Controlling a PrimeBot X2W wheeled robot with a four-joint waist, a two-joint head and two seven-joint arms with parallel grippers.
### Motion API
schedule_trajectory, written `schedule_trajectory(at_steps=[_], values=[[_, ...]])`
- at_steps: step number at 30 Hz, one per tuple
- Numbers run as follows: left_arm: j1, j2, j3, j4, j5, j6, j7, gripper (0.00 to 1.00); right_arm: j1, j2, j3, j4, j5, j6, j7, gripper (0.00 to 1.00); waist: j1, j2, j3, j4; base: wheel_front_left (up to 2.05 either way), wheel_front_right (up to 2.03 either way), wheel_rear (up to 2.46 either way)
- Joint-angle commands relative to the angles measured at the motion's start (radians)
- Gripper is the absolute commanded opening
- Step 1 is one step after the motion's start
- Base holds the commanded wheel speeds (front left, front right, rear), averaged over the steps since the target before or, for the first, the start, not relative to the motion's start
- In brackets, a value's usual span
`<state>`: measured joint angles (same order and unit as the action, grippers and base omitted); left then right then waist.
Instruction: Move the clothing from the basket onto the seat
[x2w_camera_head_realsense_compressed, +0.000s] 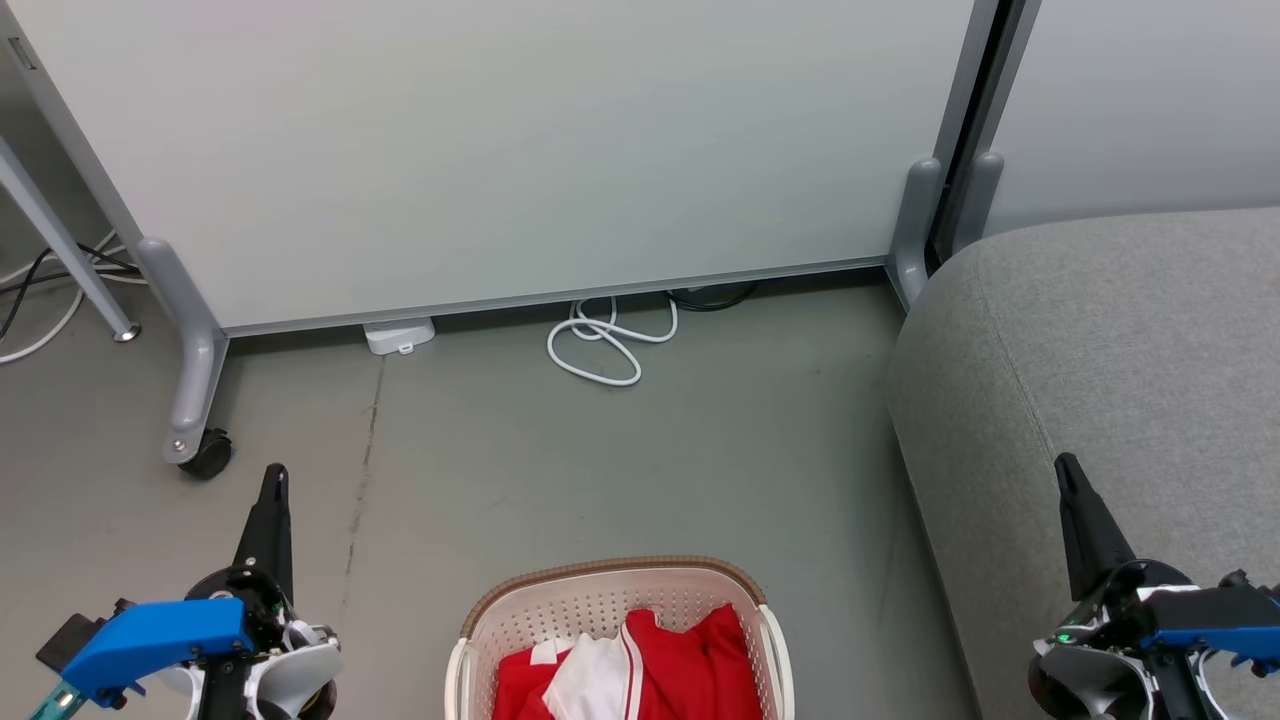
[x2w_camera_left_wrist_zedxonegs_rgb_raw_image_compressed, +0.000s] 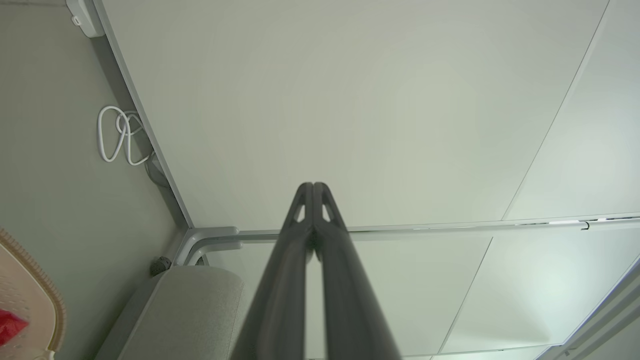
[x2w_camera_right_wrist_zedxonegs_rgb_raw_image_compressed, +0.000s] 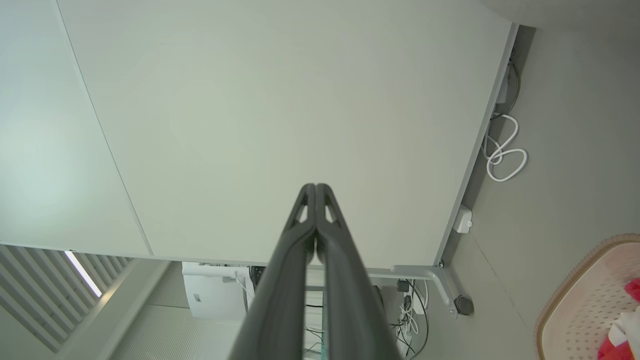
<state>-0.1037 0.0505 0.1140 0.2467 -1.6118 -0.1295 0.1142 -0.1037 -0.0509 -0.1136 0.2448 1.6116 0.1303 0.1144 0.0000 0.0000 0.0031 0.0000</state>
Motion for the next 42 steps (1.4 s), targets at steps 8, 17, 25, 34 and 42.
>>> schedule_trajectory(at_steps=[8,17,25,34,42], values=[[0.020,-0.003,-0.009,0.018,0.018,0.000,-0.022,1.00,0.018,0.003,0.009,0.022,-0.011,-0.001,-0.023,1.00,0.0000,0.0000,0.001,0.000,0.00,0.00,0.00],[0.004,-0.003,-0.016,-0.003,0.131,0.005,-0.062,1.00,0.009,0.003,0.027,0.000,-0.119,-0.001,-0.062,1.00,0.0000,0.0000,0.004,0.002,0.00,0.00,0.00],[-0.007,-0.002,-0.056,-0.046,0.344,0.034,-0.102,1.00,-0.001,0.002,0.051,-0.025,-0.310,-0.001,-0.102,1.00,0.0000,0.0000,0.006,0.005,0.00,0.00,0.00],[-0.012,0.000,-0.102,-0.058,0.556,0.055,-0.135,1.00,-0.003,0.002,0.080,-0.042,-0.481,-0.001,-0.135,1.00,0.0000,0.0000,0.006,0.009,0.00,0.00,0.00],[-0.020,0.016,-0.156,-0.061,0.721,0.079,-0.165,1.00,-0.003,0.001,0.097,-0.054,-0.639,0.000,-0.165,1.00,0.0000,0.0000,0.006,0.013,0.00,0.00,0.00]])
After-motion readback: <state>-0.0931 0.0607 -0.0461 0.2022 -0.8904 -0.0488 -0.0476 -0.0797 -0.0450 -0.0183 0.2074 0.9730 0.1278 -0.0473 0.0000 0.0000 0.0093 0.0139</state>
